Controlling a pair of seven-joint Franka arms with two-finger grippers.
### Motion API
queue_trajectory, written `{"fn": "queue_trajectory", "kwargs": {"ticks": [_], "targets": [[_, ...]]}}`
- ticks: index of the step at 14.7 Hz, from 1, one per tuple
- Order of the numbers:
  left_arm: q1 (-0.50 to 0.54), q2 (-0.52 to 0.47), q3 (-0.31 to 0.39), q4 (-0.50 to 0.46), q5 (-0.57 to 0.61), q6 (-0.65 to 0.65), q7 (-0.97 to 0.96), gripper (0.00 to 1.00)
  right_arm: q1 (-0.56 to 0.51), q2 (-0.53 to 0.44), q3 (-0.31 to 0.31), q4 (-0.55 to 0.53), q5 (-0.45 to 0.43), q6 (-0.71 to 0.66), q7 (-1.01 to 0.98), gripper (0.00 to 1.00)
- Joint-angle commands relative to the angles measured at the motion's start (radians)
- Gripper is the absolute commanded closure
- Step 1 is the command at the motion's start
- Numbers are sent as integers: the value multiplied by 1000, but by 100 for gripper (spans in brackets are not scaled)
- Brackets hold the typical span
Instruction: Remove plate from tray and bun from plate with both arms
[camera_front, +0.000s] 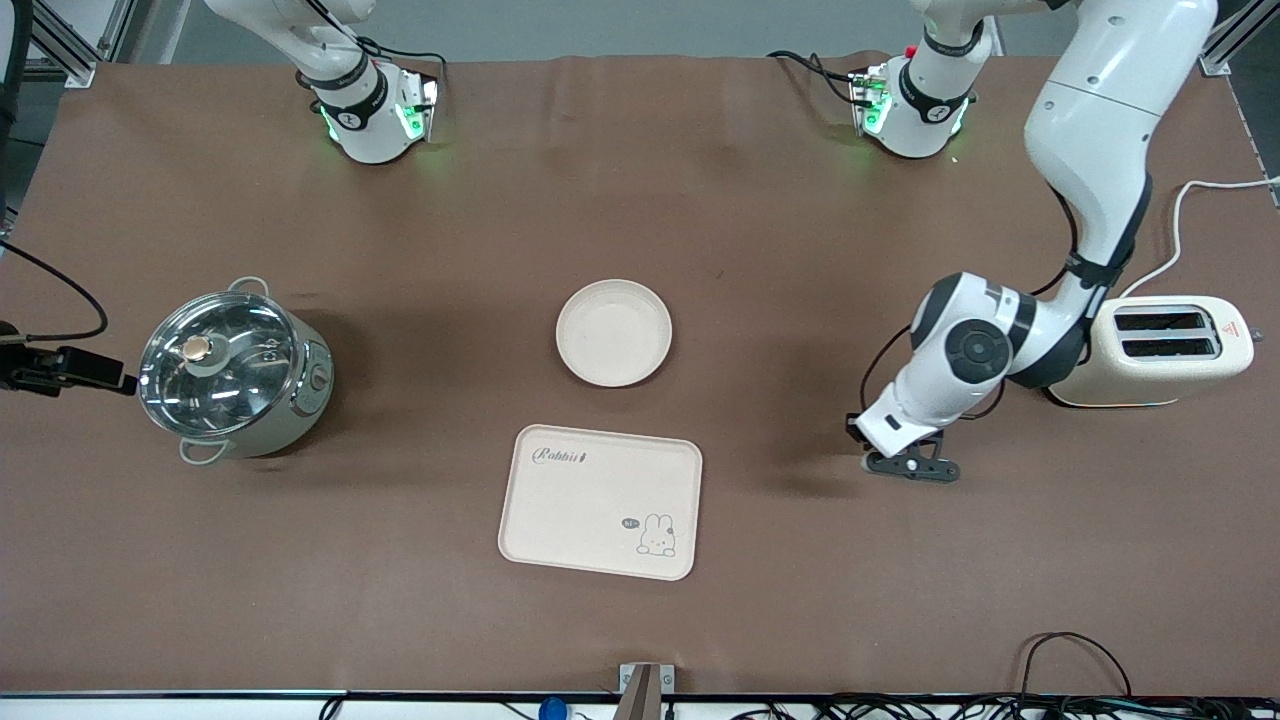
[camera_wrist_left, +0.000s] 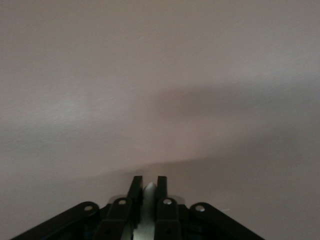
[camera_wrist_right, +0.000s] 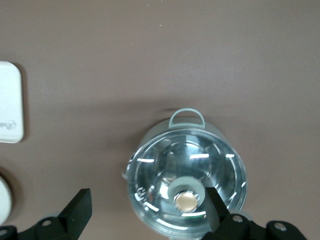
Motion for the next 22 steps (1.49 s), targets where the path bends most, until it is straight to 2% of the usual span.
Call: {"fn": "queue_trajectory", "kwargs": {"ticks": [1,3,5,6,9,12,15,16,18,20,22], "targets": [[11,-30,-19,-23,-4,5,26,0,52,-148,5,-56,-30,-43,80,0],[3,-30,-19,-20,-4,4,21,0,55,-214,8,-134,-63,-23,78,0],[6,-39,-20,-5,-4,-1,26,0,67,-274,10,-243,-89,61,66,0],[5,-73,-28,12,-5,-19,26,0,70,-285,10,-260,-100,69,52,0],[11,-137,-60,171,-22,-264,26,0,66,-296,7,-258,-102,63,14,0],[9,-193,-65,346,-95,-543,30,0,76,-293,8,-258,-102,69,15,0],[9,-312,-56,359,-120,-640,64,0,86,-291,10,-260,-102,70,17,0],[5,-367,-41,357,-164,-668,75,0,86,-291,8,-260,-102,70,17,0],[-12,-464,37,357,-244,-738,128,0,86,-291,8,-260,-102,67,15,0],[-44,-554,161,331,-394,-839,222,0,86,-296,8,-260,-102,61,15,0],[-104,-614,278,299,-422,-866,245,0,87,-294,10,-255,-115,63,12,0]]}}
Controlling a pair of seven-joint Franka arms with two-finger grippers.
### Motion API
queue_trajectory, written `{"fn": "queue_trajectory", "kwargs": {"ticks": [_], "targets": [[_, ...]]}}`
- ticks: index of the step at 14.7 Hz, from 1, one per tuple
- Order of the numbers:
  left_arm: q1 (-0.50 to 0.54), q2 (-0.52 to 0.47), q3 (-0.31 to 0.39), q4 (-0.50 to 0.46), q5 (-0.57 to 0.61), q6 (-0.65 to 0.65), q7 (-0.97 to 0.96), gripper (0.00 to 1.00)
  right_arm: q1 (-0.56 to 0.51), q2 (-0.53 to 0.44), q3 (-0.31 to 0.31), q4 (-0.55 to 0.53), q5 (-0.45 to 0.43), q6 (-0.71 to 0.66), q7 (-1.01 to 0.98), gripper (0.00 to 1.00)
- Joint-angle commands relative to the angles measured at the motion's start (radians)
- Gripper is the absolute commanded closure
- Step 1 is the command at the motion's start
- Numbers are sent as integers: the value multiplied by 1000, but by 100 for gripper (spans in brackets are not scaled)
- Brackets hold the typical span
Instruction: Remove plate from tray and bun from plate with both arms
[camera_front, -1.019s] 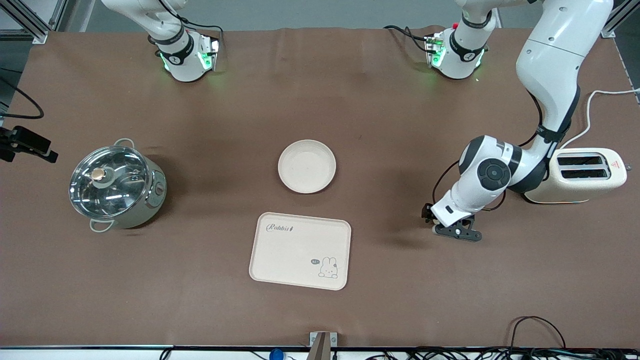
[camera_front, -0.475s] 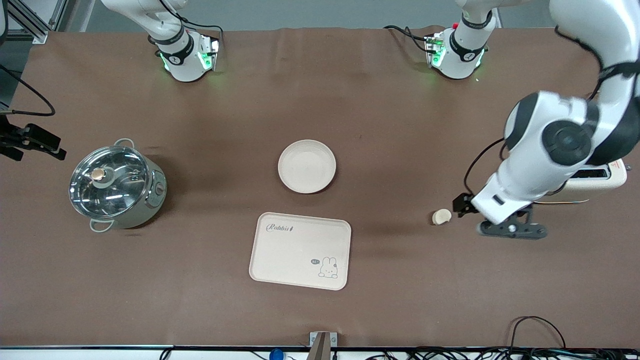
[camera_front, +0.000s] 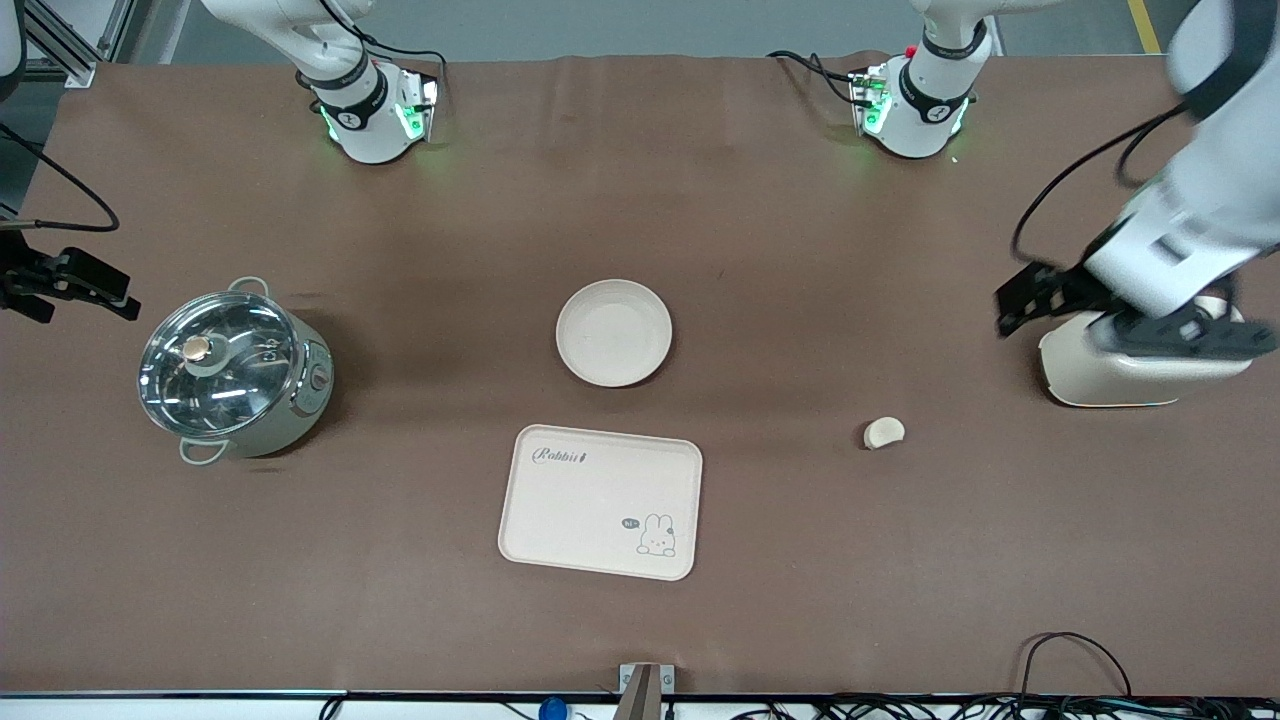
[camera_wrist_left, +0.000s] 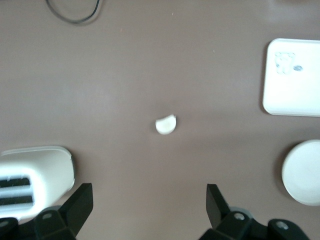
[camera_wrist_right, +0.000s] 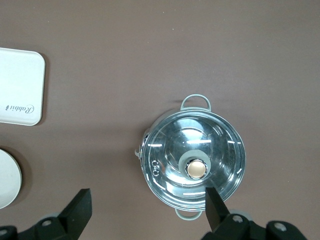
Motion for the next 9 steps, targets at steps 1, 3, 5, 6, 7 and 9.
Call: {"fn": "queue_trajectory", "kwargs": {"ticks": [1,3,5,6,7,9], "targets": [[-70,-106,126,-94,-43,-20,36,0,8,-34,6,-32,-47,9,-9,0],[-97,-180,134,-189,-22,-6,13,0,17,-35,4,-32,-53,0,-7,0],[-94,-240,97,-286,-5,45,-4,0,22,-35,6,-31,-53,-3,-6,0],[-86,-234,80,-288,0,67,-3,0,34,-35,6,-32,-53,-3,-4,0],[-87,-214,79,-261,36,79,11,0,36,-35,4,-32,-56,0,-6,0],[-95,-171,77,-188,75,70,10,0,37,-35,6,-31,-71,2,-6,0]]}}
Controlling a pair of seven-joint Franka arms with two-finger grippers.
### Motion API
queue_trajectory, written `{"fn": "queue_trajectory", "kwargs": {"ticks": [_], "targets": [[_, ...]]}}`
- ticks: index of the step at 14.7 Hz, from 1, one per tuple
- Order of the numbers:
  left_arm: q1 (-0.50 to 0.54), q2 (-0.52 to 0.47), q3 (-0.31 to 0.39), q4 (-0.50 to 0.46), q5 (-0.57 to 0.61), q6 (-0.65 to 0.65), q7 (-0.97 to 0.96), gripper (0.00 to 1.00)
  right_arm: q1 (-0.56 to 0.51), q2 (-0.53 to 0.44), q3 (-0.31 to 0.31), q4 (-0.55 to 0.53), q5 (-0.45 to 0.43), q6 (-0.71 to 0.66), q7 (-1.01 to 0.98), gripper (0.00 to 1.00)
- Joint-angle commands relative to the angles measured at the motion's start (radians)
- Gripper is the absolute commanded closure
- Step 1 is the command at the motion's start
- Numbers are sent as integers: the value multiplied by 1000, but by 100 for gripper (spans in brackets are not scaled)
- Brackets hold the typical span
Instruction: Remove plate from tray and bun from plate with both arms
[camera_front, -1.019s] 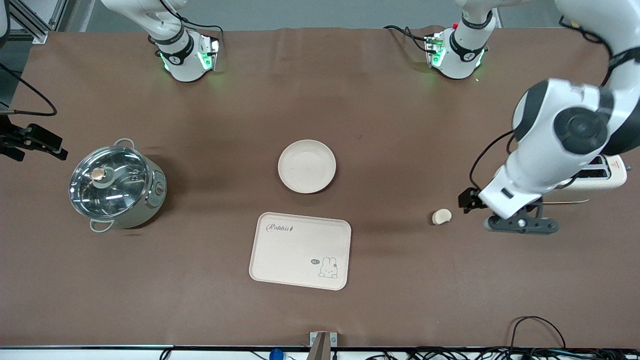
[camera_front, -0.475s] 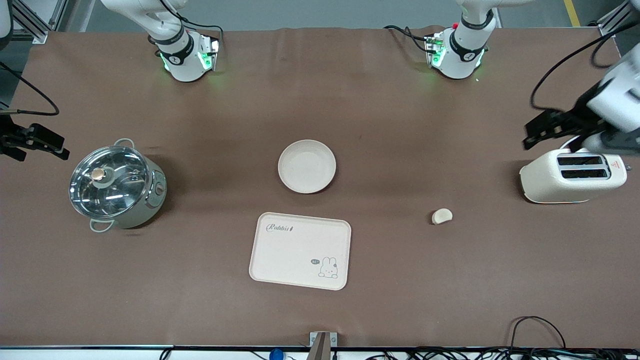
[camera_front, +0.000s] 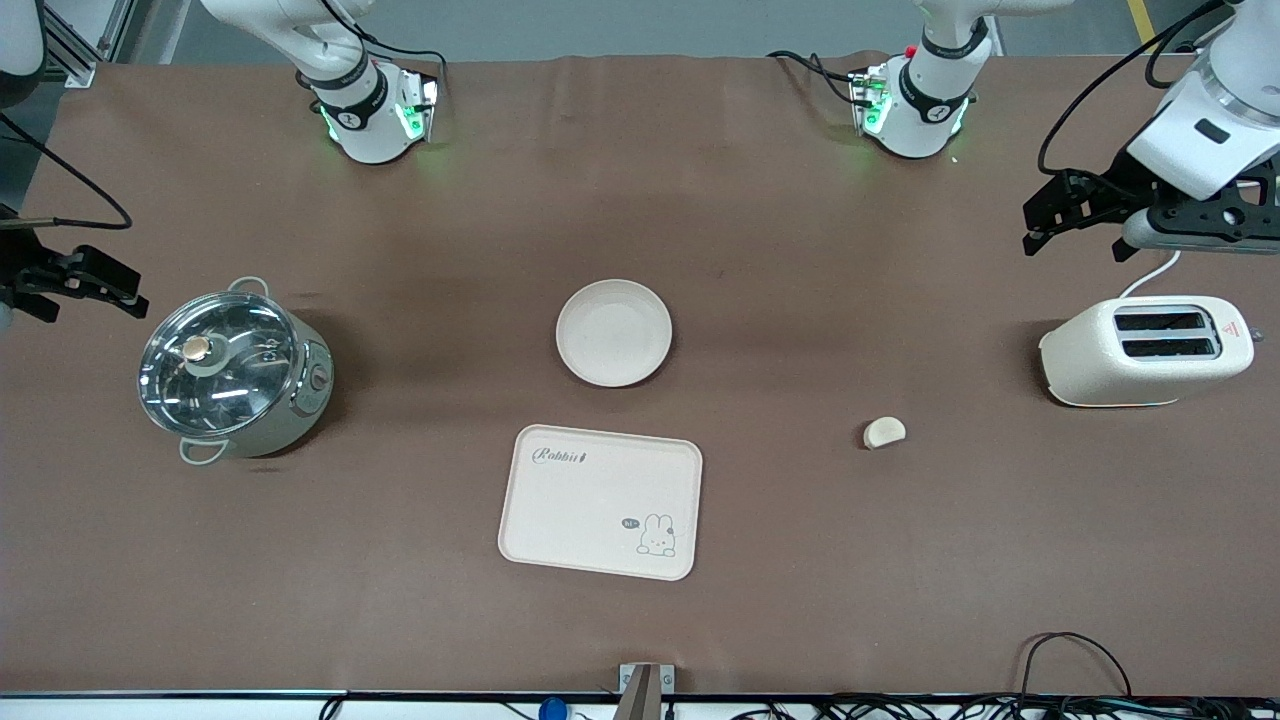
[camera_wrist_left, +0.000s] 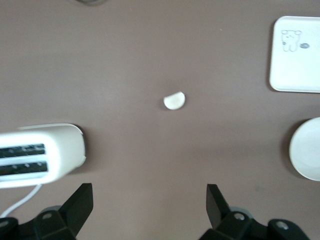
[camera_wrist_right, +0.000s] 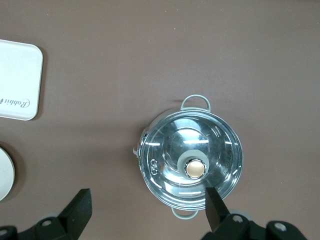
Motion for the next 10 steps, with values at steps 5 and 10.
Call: {"fn": "queue_trajectory", "kwargs": {"ticks": [5,10], "targets": [[11,81,2,143,63,-53,37,0,11,-33,2,-29,-38,5,-4,0],[8,83,2,163,16,-85,24,0,34,-36,3,-28,-40,5,4,0]]}}
